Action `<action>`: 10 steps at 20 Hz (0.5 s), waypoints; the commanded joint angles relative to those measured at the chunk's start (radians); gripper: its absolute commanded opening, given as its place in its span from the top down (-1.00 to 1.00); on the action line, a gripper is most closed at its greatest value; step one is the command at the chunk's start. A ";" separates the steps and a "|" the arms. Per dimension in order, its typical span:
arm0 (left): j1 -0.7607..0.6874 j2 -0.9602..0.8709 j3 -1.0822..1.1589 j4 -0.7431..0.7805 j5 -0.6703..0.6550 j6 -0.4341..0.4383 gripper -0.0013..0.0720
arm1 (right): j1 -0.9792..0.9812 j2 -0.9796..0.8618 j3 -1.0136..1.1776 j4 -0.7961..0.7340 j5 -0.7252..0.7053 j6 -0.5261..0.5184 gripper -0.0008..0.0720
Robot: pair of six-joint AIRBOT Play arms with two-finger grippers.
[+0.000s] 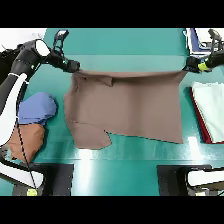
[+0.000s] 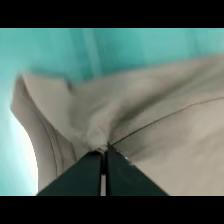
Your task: Fold the shirts.
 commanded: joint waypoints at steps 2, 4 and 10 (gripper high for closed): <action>0.001 -0.006 -0.110 0.024 -0.017 0.010 0.90 | 0.034 0.086 -0.263 -0.011 -0.029 -0.003 0.93; 0.001 -0.006 -0.157 0.029 0.024 0.001 0.90 | 0.059 0.107 -0.363 -0.006 -0.074 -0.003 0.92; 0.001 -0.003 -0.165 0.054 -0.077 -0.047 -0.40 | 0.075 0.171 -0.474 -0.004 -0.115 0.039 -0.14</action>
